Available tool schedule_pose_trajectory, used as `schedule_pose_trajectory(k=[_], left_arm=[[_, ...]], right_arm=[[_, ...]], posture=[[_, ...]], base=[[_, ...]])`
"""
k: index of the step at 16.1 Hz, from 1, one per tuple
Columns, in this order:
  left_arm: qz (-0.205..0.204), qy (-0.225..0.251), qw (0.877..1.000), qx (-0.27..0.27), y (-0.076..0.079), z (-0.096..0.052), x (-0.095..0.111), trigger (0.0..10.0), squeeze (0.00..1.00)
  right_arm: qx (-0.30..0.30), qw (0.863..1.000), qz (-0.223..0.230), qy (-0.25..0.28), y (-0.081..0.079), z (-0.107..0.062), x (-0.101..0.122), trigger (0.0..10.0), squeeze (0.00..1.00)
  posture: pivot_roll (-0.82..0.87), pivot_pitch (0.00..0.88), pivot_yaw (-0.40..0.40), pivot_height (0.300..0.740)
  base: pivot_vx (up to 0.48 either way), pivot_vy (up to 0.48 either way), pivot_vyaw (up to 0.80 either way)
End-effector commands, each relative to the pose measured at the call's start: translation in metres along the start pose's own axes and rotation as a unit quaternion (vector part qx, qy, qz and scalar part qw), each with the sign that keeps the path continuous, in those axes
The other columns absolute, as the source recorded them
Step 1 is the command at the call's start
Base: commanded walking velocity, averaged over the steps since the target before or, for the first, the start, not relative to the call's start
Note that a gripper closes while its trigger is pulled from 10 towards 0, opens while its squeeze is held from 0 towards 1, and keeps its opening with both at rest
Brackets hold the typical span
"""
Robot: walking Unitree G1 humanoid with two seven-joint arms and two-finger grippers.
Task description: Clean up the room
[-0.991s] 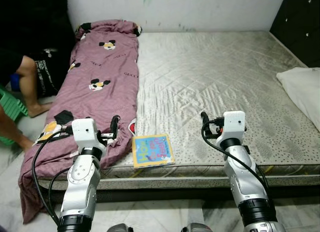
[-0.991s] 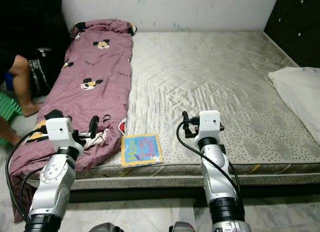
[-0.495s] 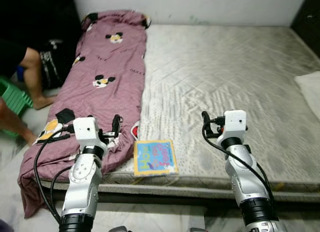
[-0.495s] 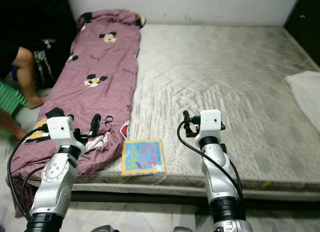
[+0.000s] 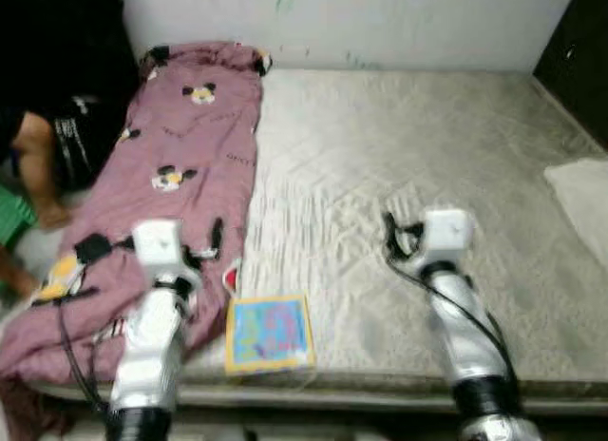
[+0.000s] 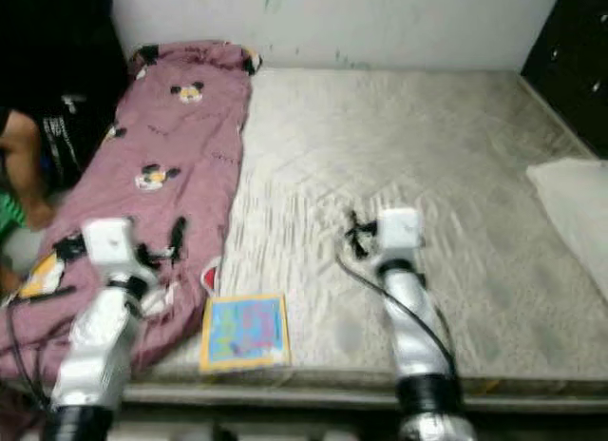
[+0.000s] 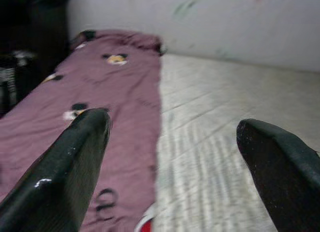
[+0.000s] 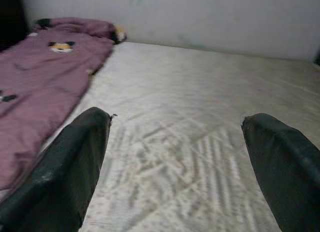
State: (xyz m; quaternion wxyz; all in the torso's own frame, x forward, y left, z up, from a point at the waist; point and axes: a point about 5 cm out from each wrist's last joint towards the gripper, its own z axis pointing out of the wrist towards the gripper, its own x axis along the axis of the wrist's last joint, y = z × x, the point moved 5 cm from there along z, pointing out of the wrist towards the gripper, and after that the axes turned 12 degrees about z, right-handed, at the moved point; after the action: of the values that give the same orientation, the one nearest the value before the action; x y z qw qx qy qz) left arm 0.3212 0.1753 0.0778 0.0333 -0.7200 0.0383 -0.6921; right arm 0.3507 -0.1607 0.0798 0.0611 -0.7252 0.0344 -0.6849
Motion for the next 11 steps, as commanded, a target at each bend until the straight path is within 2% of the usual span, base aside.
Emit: schedule_pose_trajectory(k=[1,2,5,11], left_arm=[[-0.002,-0.003,1.000,-0.005,0.0039,0.0014,0.0005,10.0,0.00],[-0.001,-0.005,1.000,-0.004,0.0035,0.0018,-0.0001,10.0,0.00],[-0.007,-0.012,1.000,0.003,0.0020,0.0031,-0.0021,10.0,0.00],[-0.013,-0.013,1.000,0.004,0.0019,0.0033,-0.0020,10.0,0.00]], right_arm=[[-0.013,1.000,-0.003,0.001,0.0091,-0.0009,0.0012,10.0,0.00],[-0.014,1.000,-0.003,0.000,0.0093,-0.0007,0.0010,10.0,0.00],[-0.015,1.000,-0.002,-0.002,0.0100,0.0000,0.0005,10.0,0.00],[-0.015,1.000,-0.003,-0.003,0.0100,0.0002,0.0001,10.0,0.00]], posture=[[-0.09,0.000,0.020,0.740],[-0.09,0.000,0.020,0.740],[-0.09,0.000,0.021,0.740],[-0.09,0.000,0.021,0.740]], base=[[0.000,0.000,0.00],[0.000,0.000,0.00],[0.000,0.100,-0.80],[0.000,0.480,0.00]])
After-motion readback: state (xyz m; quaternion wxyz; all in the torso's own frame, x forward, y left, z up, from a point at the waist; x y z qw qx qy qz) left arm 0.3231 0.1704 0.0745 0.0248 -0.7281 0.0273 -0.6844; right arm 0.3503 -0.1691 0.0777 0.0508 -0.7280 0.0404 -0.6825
